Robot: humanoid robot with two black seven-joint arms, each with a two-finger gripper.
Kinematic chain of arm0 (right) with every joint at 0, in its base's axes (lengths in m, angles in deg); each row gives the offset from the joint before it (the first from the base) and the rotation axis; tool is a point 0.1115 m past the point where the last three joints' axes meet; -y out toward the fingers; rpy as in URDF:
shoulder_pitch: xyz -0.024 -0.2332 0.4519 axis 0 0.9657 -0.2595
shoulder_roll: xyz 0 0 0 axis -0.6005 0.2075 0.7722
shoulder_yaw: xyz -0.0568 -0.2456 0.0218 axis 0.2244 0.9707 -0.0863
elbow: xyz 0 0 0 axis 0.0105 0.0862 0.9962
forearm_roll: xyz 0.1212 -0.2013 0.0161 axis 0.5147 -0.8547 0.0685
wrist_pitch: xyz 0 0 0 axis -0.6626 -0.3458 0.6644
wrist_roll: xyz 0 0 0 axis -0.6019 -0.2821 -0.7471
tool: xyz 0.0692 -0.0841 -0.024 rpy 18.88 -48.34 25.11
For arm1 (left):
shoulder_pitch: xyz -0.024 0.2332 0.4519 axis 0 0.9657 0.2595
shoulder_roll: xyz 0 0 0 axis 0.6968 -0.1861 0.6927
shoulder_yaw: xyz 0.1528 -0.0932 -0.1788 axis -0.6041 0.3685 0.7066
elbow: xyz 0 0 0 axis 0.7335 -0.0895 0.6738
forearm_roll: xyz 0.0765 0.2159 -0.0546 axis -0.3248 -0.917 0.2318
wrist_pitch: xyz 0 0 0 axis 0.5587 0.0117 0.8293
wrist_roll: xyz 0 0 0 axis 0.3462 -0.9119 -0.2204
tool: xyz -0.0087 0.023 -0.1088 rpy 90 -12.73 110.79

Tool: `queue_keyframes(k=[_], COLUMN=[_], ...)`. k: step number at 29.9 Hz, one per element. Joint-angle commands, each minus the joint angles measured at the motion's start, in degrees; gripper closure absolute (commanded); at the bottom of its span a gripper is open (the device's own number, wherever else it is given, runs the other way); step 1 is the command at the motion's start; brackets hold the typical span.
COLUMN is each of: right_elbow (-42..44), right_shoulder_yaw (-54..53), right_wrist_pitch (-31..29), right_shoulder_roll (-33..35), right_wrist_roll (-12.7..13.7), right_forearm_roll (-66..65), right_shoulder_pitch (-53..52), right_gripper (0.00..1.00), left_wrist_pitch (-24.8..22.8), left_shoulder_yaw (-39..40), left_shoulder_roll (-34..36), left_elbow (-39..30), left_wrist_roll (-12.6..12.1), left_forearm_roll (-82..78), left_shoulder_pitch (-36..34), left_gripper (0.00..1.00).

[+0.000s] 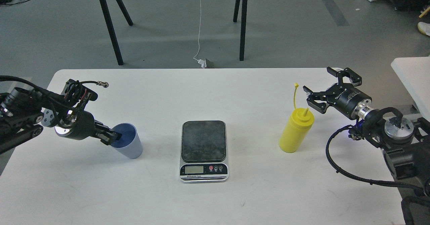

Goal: Pour seasoning into cup on scale with both arms
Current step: 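Reach the left gripper down to the blue cup and grasp it, then carry the blue cup with the left gripper onto the scale and release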

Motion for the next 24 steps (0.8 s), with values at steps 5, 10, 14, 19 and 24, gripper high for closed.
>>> queue_keyframes(k=[5,10,14,19,24], right_elbow=[0.08,0.08,0.08,1.31,1.31], right_shoulder_yaw=[-0.02,-0.02,-0.02,0.06,0.06], right_wrist_pitch=[0.0,0.0,0.0,0.0,0.0], right_shoulder_roll=[-0.04,-0.3,-0.31,-0.31,-0.04], right_wrist_roll=[0.01,0.01,0.01,0.01,0.01], right_forearm_roll=[0.0,0.0,0.0,0.0,0.0], right_shoulder_pitch=[0.11,0.28,0.28,0.19,0.19], right_gripper=[0.01,0.01,0.01,0.01,0.01], left_wrist_pitch=[0.0,0.0,0.0,0.0,0.0], left_shoulder_yaw=[7.06,8.22,7.43,0.93,0.13], left_shoulder_roll=[3.02,0.75,-5.22,-12.78,-18.67], left_elbow=[-4.51,-9.27,-7.7,-5.67,-0.5], left_wrist_roll=[0.0,0.0,0.0,0.0,0.0], left_forearm_roll=[11.23,16.44,15.57,6.61,5.72], left_shoulder_pitch=[-3.14,-9.3,-9.22,-9.22,-9.22], left_gripper=[1.0,1.0,1.0,1.0,1.0])
